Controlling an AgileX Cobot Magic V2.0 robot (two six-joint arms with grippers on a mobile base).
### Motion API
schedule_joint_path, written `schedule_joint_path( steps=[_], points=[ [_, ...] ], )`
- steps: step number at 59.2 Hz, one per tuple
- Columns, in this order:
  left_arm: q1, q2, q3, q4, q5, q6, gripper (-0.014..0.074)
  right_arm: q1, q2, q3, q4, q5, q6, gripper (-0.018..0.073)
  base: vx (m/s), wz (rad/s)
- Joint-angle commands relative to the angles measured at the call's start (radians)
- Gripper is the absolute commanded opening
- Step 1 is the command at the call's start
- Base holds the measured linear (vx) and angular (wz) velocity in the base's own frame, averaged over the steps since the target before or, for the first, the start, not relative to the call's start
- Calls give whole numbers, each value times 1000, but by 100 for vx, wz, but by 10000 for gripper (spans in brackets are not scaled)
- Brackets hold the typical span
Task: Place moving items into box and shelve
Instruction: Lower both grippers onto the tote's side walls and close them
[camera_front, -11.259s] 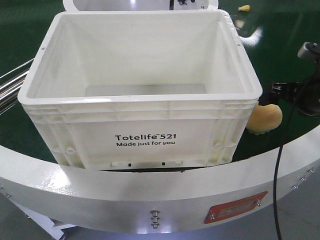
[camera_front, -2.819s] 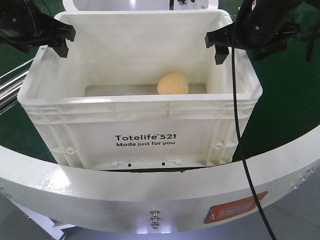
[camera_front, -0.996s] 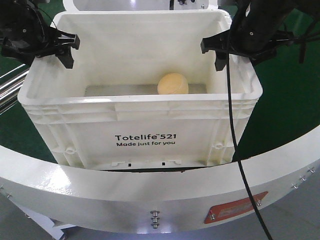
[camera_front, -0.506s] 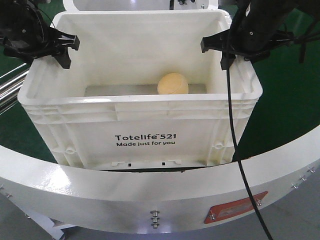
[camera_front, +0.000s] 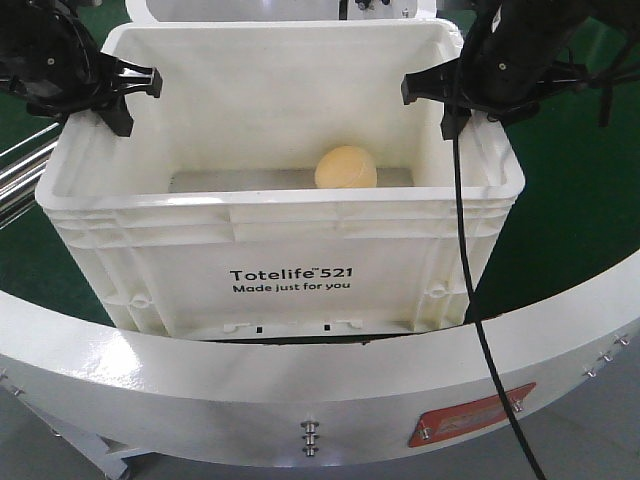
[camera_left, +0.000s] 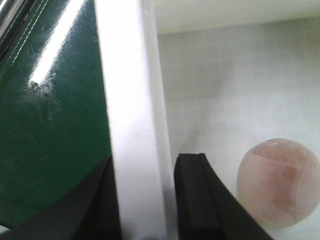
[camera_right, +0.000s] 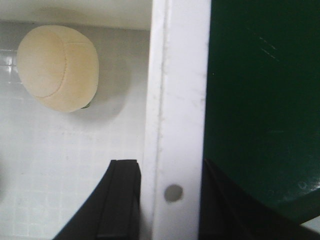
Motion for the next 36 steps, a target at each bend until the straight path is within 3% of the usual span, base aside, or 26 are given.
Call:
schedule_joint_path(
  steps=[1, 12, 36],
  points=[
    [-1, -50, -31, 14, -3, -1, 146, -3, -47, -34, -34, -64, -6, 127, 0, 0],
    [-1, -50, -32, 52, -3, -78, 144, -3, -47, -34, -34, -65, 1, 127, 0, 0],
    [-15, -90, -32, 101, -38, -125, 144, -1, -75, -33, -46, -133, 16, 127, 0, 0]
  ],
)
